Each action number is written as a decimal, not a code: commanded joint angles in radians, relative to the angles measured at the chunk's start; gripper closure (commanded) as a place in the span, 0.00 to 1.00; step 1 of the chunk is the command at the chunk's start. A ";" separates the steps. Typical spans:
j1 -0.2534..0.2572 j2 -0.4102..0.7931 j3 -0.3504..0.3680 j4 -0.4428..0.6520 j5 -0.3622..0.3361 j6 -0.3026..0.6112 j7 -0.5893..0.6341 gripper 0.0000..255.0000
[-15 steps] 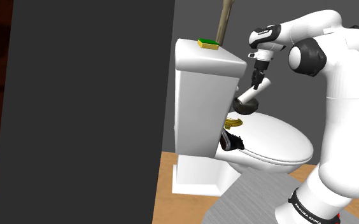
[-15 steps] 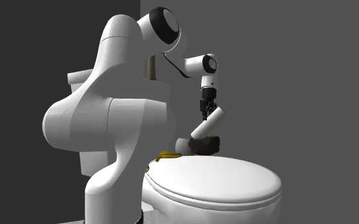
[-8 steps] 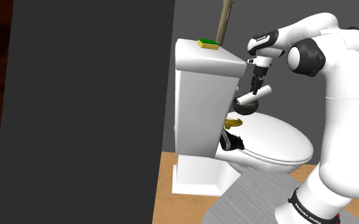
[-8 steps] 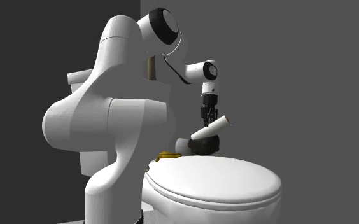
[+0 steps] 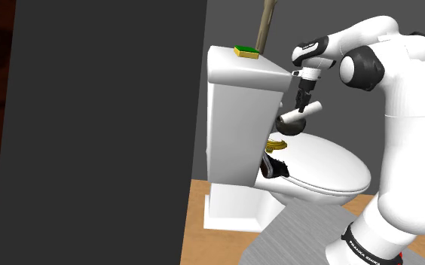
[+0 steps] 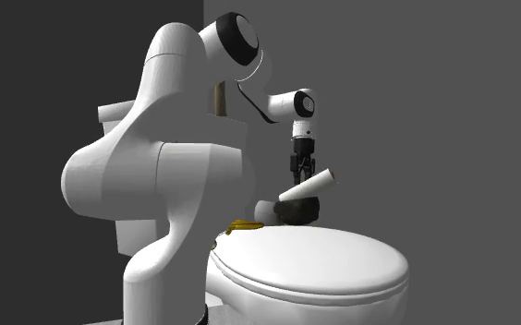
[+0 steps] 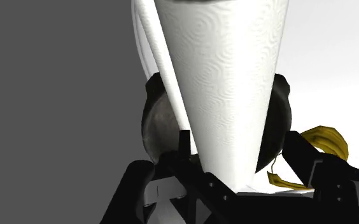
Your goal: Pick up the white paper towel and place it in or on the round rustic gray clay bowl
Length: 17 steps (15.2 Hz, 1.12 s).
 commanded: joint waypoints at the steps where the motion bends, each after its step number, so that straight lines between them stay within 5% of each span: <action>1: 0.004 0.002 0.003 -0.005 -0.001 -0.002 0.002 0.00; 5: 0.001 0.005 0.003 -0.005 0.001 0.000 -0.001 0.00; 9: -0.029 0.013 -0.002 0.137 -0.001 -0.130 0.008 0.00; 17: -0.021 0.016 -0.013 0.137 0.005 -0.132 0.004 0.00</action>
